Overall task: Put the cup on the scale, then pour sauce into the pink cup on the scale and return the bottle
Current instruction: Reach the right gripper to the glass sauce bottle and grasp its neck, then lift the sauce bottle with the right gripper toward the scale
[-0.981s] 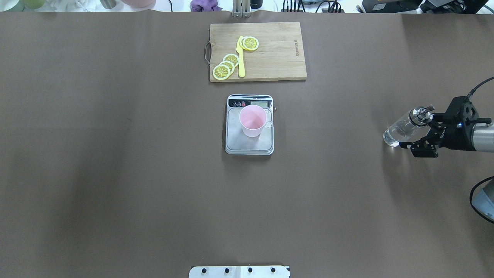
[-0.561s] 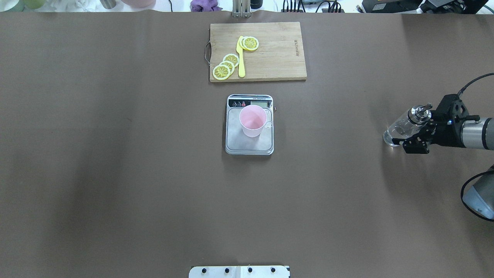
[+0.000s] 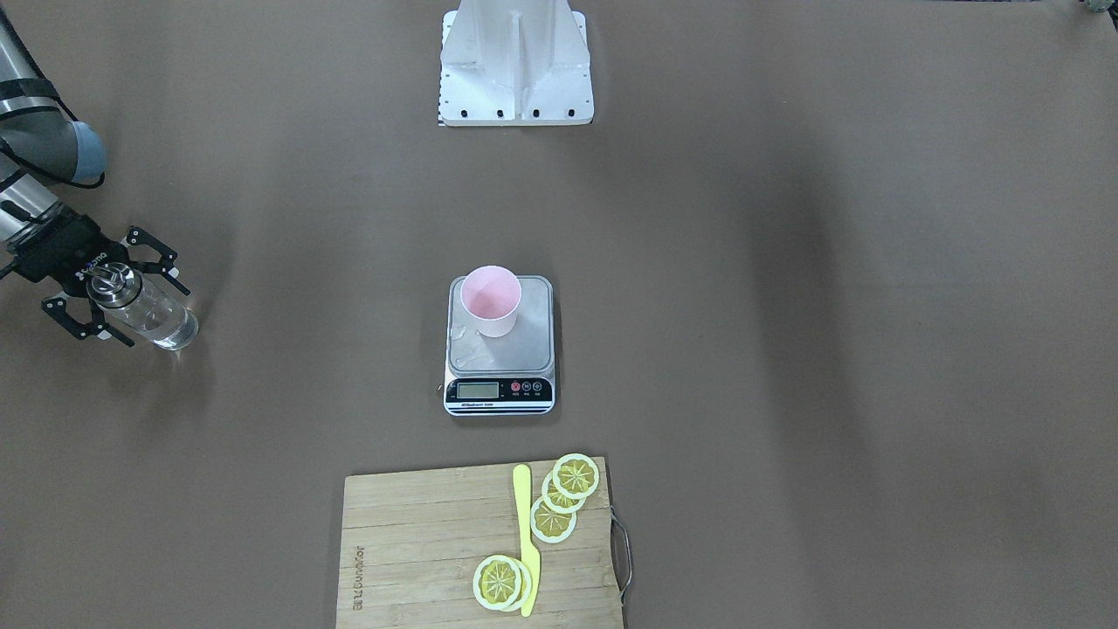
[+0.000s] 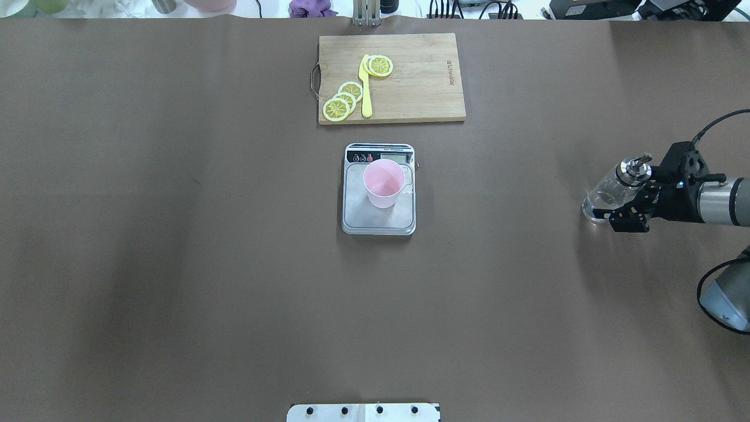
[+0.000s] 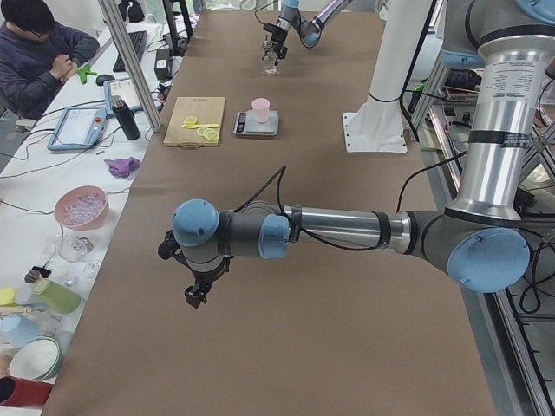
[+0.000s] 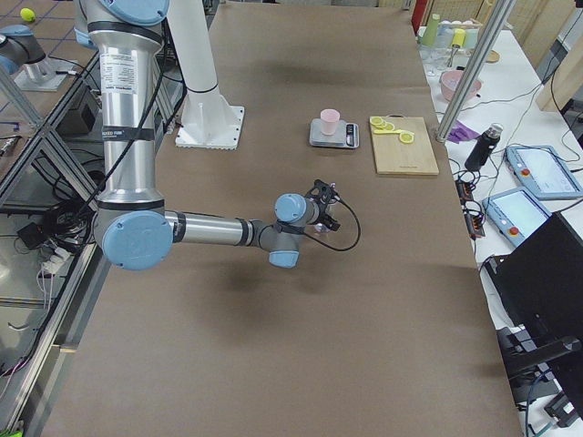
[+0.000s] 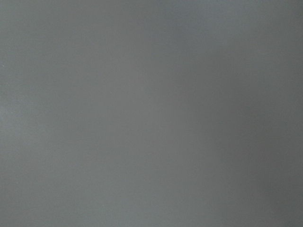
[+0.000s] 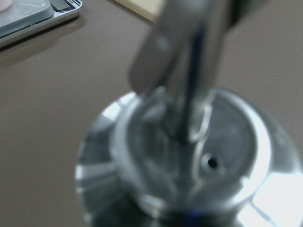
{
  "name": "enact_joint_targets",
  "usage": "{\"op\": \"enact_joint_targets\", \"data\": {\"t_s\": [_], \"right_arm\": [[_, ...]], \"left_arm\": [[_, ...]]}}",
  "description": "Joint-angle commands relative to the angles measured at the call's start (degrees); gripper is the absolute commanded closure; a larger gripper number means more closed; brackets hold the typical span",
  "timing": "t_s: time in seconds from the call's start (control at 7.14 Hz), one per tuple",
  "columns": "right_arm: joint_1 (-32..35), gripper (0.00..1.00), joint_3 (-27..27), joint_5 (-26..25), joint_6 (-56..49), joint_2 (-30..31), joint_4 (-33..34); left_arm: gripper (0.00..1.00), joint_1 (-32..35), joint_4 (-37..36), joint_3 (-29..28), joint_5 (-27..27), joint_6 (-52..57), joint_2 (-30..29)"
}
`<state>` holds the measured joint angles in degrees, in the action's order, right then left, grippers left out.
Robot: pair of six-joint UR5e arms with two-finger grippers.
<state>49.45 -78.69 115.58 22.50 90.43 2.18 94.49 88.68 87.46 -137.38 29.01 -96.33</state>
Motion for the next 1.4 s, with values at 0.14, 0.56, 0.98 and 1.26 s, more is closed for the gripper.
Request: {"op": "enact_joint_targets", "data": {"t_s": [0.14, 0.56, 0.98, 1.26], "right_arm": [[0.0, 0.62, 1.7, 0.6, -0.6, 0.0, -4.4], [0.7, 1.00, 0.7, 1.7, -1.1, 0.0, -4.3], [2.7, 1.00, 0.6, 2.8, -0.3, -0.8, -2.5], [3.2, 1.00, -0.2, 2.8, -0.2, -2.5, 2.6]], "left_arm": [[0.01, 0.0, 0.0, 0.1, 0.0, 0.0, 0.0], [0.01, 0.0, 0.0, 0.1, -0.1, 0.1, 0.0], [0.01, 0.1, -0.3, -0.1, 0.2, -0.5, 0.0], [0.01, 0.1, -0.5, 0.5, 0.3, -0.8, 1.7]]}}
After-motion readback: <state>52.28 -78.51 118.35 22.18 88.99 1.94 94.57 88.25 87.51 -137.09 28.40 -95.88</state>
